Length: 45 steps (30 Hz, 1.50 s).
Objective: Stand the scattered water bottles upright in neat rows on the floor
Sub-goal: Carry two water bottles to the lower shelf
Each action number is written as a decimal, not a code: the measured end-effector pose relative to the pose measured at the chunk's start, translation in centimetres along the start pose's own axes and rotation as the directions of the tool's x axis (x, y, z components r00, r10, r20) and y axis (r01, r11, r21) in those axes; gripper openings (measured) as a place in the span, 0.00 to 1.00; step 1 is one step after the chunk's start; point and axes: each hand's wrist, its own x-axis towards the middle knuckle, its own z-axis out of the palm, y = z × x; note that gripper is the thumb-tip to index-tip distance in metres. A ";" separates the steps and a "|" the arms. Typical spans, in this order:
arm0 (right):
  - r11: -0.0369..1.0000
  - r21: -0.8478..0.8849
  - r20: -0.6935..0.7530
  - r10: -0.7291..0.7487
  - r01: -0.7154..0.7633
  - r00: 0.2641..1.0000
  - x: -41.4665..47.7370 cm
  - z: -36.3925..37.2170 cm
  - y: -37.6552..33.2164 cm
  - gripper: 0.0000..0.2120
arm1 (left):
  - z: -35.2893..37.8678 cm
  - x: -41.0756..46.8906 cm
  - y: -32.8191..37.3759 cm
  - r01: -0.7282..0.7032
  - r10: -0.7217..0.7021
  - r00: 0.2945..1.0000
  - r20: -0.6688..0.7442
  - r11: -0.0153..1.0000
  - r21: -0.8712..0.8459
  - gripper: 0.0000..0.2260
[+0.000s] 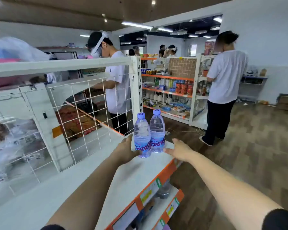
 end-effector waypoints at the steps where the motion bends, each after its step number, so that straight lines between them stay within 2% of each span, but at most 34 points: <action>1: 0.999 0.033 -0.019 0.007 -0.006 1.000 1.0 -0.1 -0.1 0.37 | -0.1 0.9 0.0 -0.031 0.030 0.999 -0.021 0.999 -0.042 0.38; 5: 0.996 0.083 -0.038 -0.013 0.016 0.999 4.7 -1.0 -0.7 0.40 | 0.0 3.9 0.0 -0.086 0.070 0.995 -0.068 0.964 -0.251 0.38; 7: 0.987 0.141 -0.048 -0.073 0.079 0.996 6.6 -1.0 -1.1 0.37 | 0.3 5.1 0.0 -0.075 0.059 0.996 -0.060 0.943 -0.323 0.36; 9: 0.970 0.216 -0.058 -0.106 0.116 0.993 8.5 -0.9 -1.4 0.40 | 0.3 6.4 -0.1 -0.055 0.028 0.996 -0.084 0.938 -0.343 0.31; 11: 0.953 0.284 -0.068 -0.091 0.107 0.994 10.3 -0.3 -1.3 0.44 | 0.1 7.4 0.0 -0.024 -0.006 0.996 -0.091 0.947 -0.320 0.29; 15: 0.911 0.391 -0.116 -0.092 0.130 0.989 12.4 0.9 -0.1 0.39 | -0.1 9.0 0.5 0.016 -0.037 0.995 -0.089 0.975 -0.221 0.31; 19: 0.913 0.392 -0.168 -0.046 0.110 0.985 11.8 -0.9 1.1 0.40 | 0.2 10.7 2.4 -0.011 0.003 0.997 -0.080 0.994 -0.110 0.30; 23: 0.896 0.438 -0.203 0.018 0.075 0.979 11.2 -3.9 4.1 0.38 | 1.6 13.6 6.2 -0.064 0.060 0.997 -0.050 0.995 -0.079 0.27; 27: 0.909 0.416 -0.240 0.076 0.032 0.968 11.6 -7.3 9.8 0.40 | 5.0 17.5 11.8 -0.120 0.117 0.992 -0.042 0.990 -0.076 0.25; 30: 0.910 0.415 -0.274 0.116 0.008 0.955 12.0 -10.5 15.3 0.36 | 9.0 20.6 17.0 -0.165 0.164 0.986 -0.018 0.984 -0.070 0.25; 32: 0.906 0.422 -0.301 0.130 0.010 0.945 12.5 -12.6 19.4 0.31 | 12.2 22.8 20.5 -0.173 0.176 0.984 0.019 0.980 -0.100 0.25; 36: 0.896 0.441 -0.326 0.221 -0.059 0.919 14.1 -17.1 28.7 0.33 | 18.8 27.8 27.8 -0.171 0.192 0.974 0.119 0.971 -0.169 0.27; 43: 0.864 0.486 -0.329 0.320 -0.131 0.888 15.2 -24.2 43.5 0.33 | 29.4 34.1 40.2 -0.248 0.307 0.919 0.247 0.938 -0.244 0.33; 45: 0.843 0.511 -0.321 0.368 -0.168 0.872 15.2 -25.8 47.5 0.36 | 32.3 36.0 43.6 -0.290 0.352 0.890 0.290 0.928 -0.235 0.35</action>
